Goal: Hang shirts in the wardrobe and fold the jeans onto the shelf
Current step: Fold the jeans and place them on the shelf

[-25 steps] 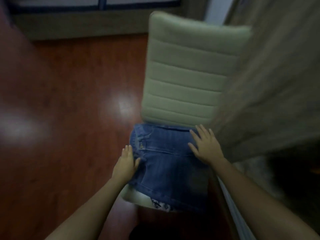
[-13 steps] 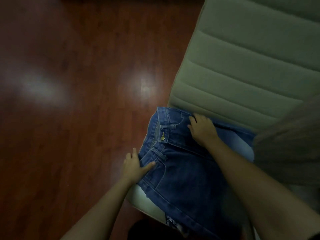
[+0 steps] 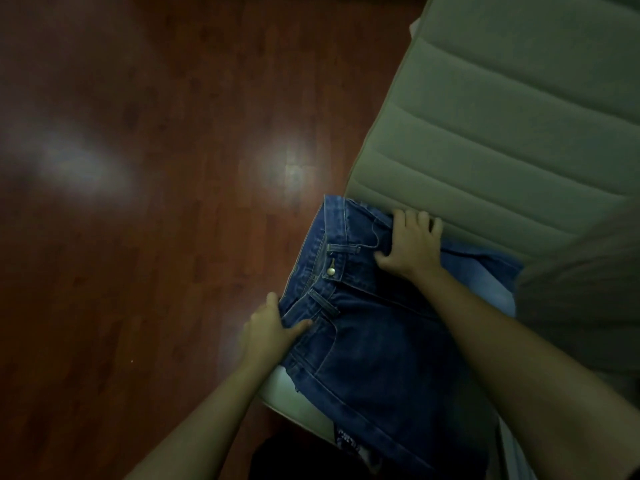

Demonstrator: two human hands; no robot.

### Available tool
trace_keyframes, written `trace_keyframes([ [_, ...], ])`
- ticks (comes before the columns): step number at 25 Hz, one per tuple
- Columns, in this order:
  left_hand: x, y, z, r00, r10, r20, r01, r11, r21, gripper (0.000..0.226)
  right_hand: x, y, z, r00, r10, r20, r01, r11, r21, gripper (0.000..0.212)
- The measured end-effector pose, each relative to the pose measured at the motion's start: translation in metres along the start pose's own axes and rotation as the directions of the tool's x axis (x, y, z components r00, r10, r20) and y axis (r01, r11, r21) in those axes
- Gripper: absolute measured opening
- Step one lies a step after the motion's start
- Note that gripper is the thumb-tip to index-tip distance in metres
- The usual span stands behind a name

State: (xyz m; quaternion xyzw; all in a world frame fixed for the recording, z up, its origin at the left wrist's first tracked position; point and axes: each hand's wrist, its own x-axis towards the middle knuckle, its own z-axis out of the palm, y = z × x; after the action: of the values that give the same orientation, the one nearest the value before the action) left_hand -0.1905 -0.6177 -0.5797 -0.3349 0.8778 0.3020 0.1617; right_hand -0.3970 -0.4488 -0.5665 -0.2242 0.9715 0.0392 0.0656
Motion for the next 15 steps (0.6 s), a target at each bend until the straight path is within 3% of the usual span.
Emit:
trace_keyframes([
  [2,0.0,-0.007,-0.009,0.994,0.02,0.104,0.015,0.946,-0.325,0.046,-0.007,0.006,-0.003,1.0,0.0,0.011,-0.001,0.994,0.111,0.067],
  [4,-0.008,-0.01,-0.022,0.968,0.038,0.249,0.138,0.747,-0.65,0.052,-0.01,0.01,-0.009,0.998,-0.016,0.055,0.004,0.975,0.224,0.054],
  [7,-0.033,-0.013,-0.02,0.933,0.077,0.352,0.28,0.458,-0.844,0.064,-0.021,0.008,-0.023,0.994,-0.016,-0.112,0.059,0.92,0.388,0.037],
  [9,-0.053,-0.005,-0.011,0.93,0.016,0.368,0.347,0.297,-0.89,0.046,-0.035,0.01,-0.038,0.981,0.062,-0.186,0.03,0.89,0.454,0.033],
  [10,-0.064,0.002,-0.008,0.932,-0.025,0.361,0.352,0.29,-0.89,0.032,-0.044,0.014,-0.046,0.979,0.081,-0.186,0.014,0.888,0.46,0.032],
  [12,-0.083,0.019,-0.009,0.956,-0.057,0.289,0.289,0.37,-0.883,0.016,-0.067,0.025,-0.067,0.979,0.097,-0.181,0.004,0.87,0.493,0.034],
  [15,-0.111,0.056,-0.023,0.973,0.055,0.225,0.173,0.472,-0.865,0.017,-0.114,0.055,-0.111,0.966,0.212,-0.15,-0.092,0.819,0.566,0.041],
])
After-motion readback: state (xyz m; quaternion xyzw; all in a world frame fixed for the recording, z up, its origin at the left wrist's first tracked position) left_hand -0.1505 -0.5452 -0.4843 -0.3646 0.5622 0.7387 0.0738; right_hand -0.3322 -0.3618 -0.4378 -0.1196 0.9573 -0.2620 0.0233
